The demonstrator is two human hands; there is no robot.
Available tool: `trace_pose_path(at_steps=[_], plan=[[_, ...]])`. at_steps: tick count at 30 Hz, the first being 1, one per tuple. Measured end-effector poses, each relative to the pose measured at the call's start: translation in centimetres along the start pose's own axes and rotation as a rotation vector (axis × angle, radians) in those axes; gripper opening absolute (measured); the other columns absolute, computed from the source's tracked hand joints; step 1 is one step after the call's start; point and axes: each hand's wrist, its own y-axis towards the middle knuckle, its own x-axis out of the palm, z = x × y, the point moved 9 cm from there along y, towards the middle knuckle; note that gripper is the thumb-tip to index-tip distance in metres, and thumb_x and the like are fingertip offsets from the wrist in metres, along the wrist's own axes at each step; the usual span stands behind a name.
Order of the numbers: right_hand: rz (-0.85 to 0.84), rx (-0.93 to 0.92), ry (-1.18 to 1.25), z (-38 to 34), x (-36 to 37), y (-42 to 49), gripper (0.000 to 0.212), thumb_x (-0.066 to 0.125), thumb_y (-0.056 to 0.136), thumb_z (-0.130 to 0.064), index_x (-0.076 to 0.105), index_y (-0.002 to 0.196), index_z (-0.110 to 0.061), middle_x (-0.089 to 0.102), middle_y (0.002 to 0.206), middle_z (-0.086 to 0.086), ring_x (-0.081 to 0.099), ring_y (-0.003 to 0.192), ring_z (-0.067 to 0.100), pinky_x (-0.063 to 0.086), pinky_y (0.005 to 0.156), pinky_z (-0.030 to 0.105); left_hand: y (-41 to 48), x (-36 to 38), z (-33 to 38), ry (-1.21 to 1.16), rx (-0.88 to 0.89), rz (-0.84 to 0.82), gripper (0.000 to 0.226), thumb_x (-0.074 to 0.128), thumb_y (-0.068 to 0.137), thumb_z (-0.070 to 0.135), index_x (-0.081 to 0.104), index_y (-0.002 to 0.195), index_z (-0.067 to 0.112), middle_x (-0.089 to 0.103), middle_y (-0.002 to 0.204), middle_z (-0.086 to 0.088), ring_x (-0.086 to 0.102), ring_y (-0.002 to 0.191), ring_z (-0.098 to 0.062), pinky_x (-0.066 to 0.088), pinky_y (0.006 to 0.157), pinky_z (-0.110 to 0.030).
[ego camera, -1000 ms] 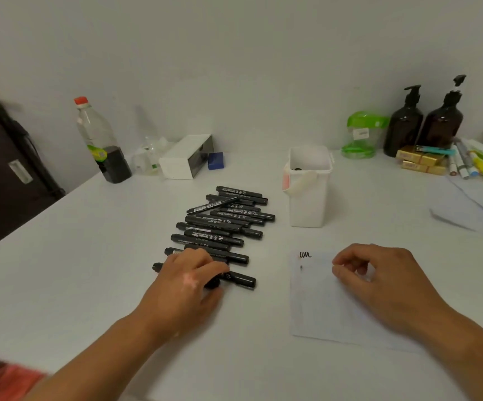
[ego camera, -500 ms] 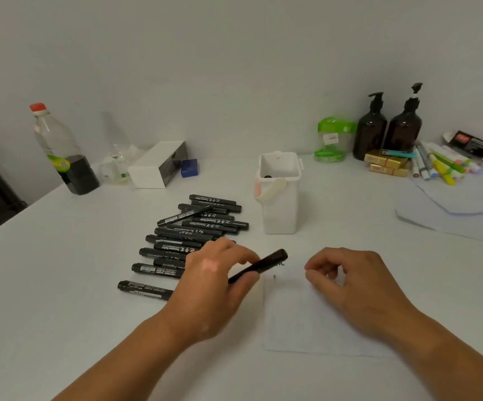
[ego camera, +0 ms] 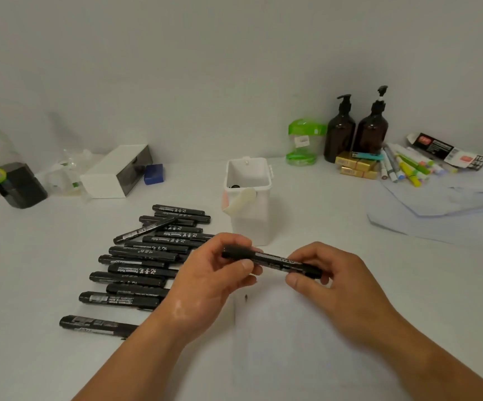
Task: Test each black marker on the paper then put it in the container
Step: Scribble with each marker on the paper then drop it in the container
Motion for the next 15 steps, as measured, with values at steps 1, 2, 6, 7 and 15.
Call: trace_pose_path(at_steps=[1, 2, 6, 7, 15], plan=[[0.002, 0.009, 0.004, 0.2, -0.2, 0.1, 0.019, 0.081, 0.083, -0.037, 0.070, 0.096, -0.045, 0.069, 0.078, -0.017, 0.051, 0.068, 0.017, 0.042, 0.062, 0.013, -0.1, -0.6, 0.3, 0.073, 0.014, 0.012, 0.030, 0.077, 0.075, 0.012, 0.070, 0.103, 0.020, 0.072, 0.107, -0.014, 0.067, 0.090, -0.032, 0.056, 0.082, -0.039], [0.005, 0.018, 0.016, 0.5, -0.3, 0.2, 0.020, 0.080, 0.081, -0.038, 0.071, 0.097, -0.046, 0.068, 0.077, -0.016, 0.050, 0.069, 0.019, 0.042, 0.061, 0.014, -0.2, -1.1, 0.6, 0.193, 0.027, 0.029, 0.032, 0.080, 0.073, 0.015, 0.070, 0.101, 0.024, 0.074, 0.106, -0.009, 0.067, 0.091, -0.032, 0.057, 0.083, -0.041], [-0.001, 0.065, 0.123, 0.9, -0.1, 0.3, 0.029, 0.085, 0.082, -0.020, 0.076, 0.097, -0.042, 0.070, 0.077, -0.008, 0.056, 0.073, 0.031, 0.046, 0.066, 0.021, -1.1, -1.1, 1.4, 0.812, 0.124, 0.018, 0.036, 0.080, 0.082, 0.025, 0.066, 0.109, 0.043, 0.072, 0.102, 0.019, 0.070, 0.091, -0.009, 0.056, 0.082, -0.020], [-0.004, 0.078, 0.157, 0.8, 0.0, 0.3, 0.028, 0.086, 0.081, -0.019, 0.076, 0.096, -0.041, 0.072, 0.078, -0.005, 0.060, 0.076, 0.032, 0.049, 0.069, 0.025, -1.4, -0.5, 1.6, 0.943, 0.183, 0.002, 0.033, 0.077, 0.085, 0.032, 0.064, 0.114, 0.043, 0.070, 0.099, 0.024, 0.067, 0.090, -0.002, 0.050, 0.079, -0.010], [-0.090, 0.115, 0.479, -0.9, 2.3, -0.3, 0.014, 0.075, 0.076, -0.017, 0.076, 0.089, -0.023, 0.069, 0.070, -0.008, 0.062, 0.061, 0.003, 0.049, 0.059, 0.014, -2.3, 3.9, 0.7, 1.079, 0.307, -0.178, 0.021, 0.046, 0.103, 0.033, 0.060, 0.116, 0.023, 0.064, 0.095, 0.011, 0.058, 0.085, -0.008, 0.045, 0.074, -0.021]])
